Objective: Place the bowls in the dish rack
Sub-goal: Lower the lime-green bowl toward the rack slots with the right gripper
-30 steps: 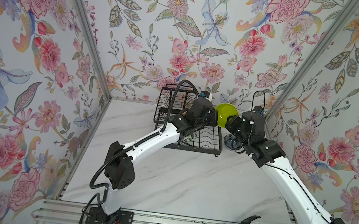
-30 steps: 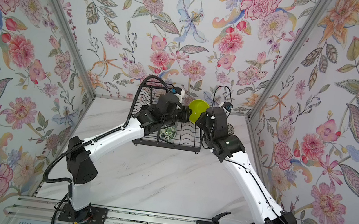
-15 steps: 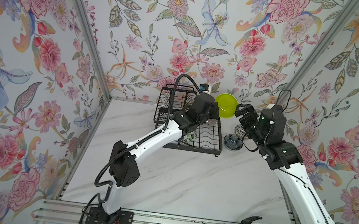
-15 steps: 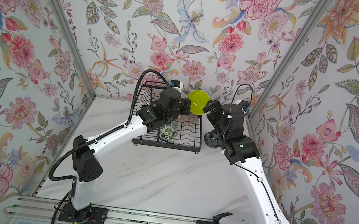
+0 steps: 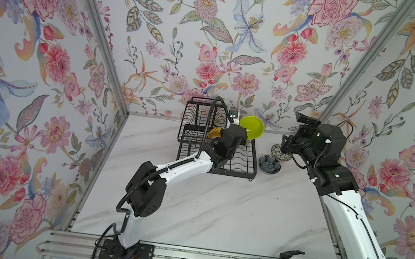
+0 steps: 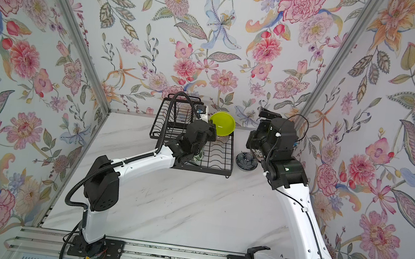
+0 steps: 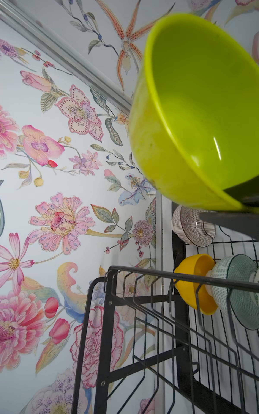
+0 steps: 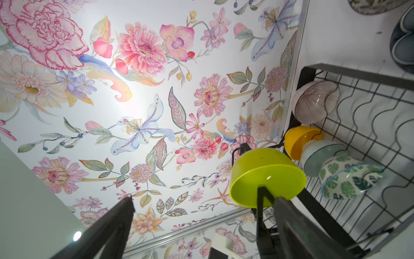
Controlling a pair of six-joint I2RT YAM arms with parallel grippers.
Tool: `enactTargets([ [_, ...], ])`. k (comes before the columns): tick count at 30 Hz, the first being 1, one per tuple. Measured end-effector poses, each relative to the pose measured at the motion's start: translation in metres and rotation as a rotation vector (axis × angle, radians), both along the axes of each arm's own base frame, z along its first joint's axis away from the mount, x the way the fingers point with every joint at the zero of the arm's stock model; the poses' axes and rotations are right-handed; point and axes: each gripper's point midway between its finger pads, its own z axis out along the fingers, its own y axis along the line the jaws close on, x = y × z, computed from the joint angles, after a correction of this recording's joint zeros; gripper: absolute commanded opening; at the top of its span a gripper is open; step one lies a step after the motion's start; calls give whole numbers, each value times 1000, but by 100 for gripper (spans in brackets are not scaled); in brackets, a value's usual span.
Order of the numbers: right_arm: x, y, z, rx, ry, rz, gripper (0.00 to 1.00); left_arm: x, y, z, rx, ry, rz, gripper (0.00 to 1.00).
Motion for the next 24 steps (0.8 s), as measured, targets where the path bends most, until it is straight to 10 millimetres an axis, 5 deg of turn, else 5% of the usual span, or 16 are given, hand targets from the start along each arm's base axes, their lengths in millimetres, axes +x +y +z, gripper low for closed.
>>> enactTargets([
  [7, 15, 32, -26, 142, 33, 33, 95, -17, -12, 13, 13, -94, -10, 0],
  [17, 35, 36, -23, 256, -16, -8, 67, -29, -17, 35, 5, -170, -13, 0],
  [24, 60, 54, -47, 281, 19, -4, 50, -30, -16, 33, 32, -187, -4, 0],
])
